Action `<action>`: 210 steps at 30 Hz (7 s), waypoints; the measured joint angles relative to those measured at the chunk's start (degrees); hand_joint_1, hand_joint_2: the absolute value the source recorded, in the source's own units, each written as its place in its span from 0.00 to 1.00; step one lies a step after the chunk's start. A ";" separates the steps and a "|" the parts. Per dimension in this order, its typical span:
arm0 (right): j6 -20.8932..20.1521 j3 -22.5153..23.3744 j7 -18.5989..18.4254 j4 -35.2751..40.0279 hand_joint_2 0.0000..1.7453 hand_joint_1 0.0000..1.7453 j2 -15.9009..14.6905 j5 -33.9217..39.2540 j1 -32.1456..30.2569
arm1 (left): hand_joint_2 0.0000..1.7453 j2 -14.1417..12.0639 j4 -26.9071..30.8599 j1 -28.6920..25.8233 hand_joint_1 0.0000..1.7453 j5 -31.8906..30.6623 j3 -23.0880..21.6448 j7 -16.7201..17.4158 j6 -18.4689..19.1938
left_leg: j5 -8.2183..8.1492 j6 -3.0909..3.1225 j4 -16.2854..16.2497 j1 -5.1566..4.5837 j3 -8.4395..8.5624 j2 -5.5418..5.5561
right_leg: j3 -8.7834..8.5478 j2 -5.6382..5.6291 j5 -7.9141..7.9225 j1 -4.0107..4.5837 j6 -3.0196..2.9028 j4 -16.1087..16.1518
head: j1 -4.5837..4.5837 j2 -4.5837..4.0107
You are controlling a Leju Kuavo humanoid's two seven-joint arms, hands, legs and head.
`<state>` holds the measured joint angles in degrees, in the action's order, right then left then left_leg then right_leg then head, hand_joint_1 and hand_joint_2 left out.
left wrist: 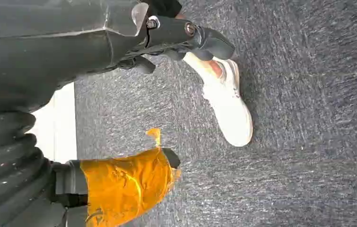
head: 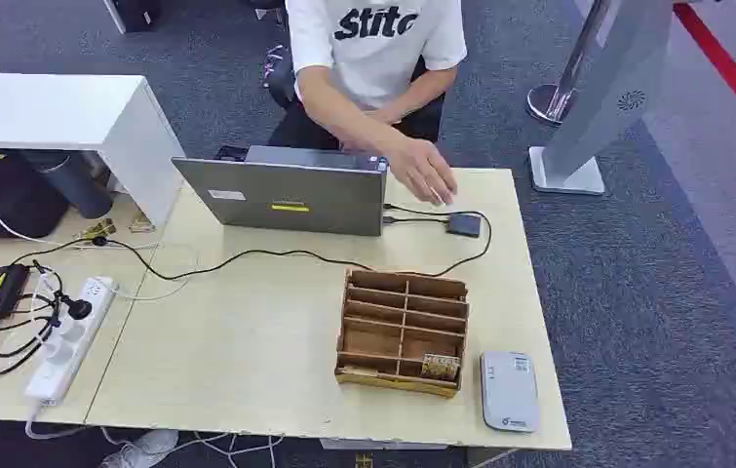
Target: Pass the card to the sensor for recognition and then transmit it.
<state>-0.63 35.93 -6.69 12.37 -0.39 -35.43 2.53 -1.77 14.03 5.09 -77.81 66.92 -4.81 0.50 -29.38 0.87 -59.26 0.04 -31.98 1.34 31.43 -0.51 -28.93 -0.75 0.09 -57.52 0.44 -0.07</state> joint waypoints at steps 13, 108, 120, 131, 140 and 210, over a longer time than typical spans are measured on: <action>-0.97 12.84 18.82 1.48 1.00 0.00 -0.87 18.60 0.92 | 1.00 -0.31 0.00 -0.02 0.00 2.08 -0.55 -1.07 -0.15 | 0.00 0.00 0.00 0.00 0.00 0.01 | -0.02 0.00 0.00 -0.02 0.00 0.00 | 0.02 0.00; 4.72 -52.52 11.91 60.17 1.00 1.00 10.08 -24.40 29.78 | 1.00 0.63 0.00 1.79 0.00 -1.03 1.40 -2.27 3.93 | 0.31 -0.06 0.00 0.04 0.07 -0.30 | 0.03 -0.30 0.32 0.00 -0.07 -0.11 | 0.00 0.00; 4.13 -51.39 12.61 61.27 1.00 1.00 10.36 -22.60 29.76 | 1.00 0.59 -0.02 1.76 0.00 -0.87 1.38 -2.21 3.78 | 0.31 -0.05 0.00 0.04 0.06 -0.28 | 0.02 -0.29 0.33 0.00 -0.07 -0.11 | 0.00 0.00; 5.46 -51.15 17.64 68.60 1.00 1.00 10.34 -17.50 24.80 | 1.00 0.59 0.00 0.87 0.00 1.27 1.40 -2.58 3.10 | 0.28 -0.05 0.00 0.04 0.06 -0.26 | 0.05 -0.28 0.28 0.00 -0.04 -0.09 | 0.00 0.00; 11.12 -47.41 26.46 88.45 1.00 1.00 8.41 -8.97 1.20 | 1.00 0.77 0.00 -0.60 0.00 6.09 3.85 -1.90 1.33 | 0.09 -0.01 0.01 0.04 0.00 -0.09 | 0.03 -0.12 0.13 0.00 0.03 -0.02 | 0.00 0.00; 2.47 -64.92 10.34 87.69 1.00 1.00 4.68 -29.77 19.01 | 1.00 -0.26 0.00 0.69 0.00 2.01 6.12 -2.56 2.60 | 0.51 -0.26 0.03 0.06 0.11 -0.13 | -0.05 -0.22 0.42 0.03 -0.23 -0.18 | 0.02 0.00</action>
<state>1.84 -28.98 3.65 100.06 4.28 -65.20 21.54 -2.03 14.03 5.78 -75.80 73.05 -7.37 3.10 -28.87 0.61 -59.22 0.09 -31.86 1.21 31.38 -0.73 -28.51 -0.72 -0.14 -57.70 0.46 -0.07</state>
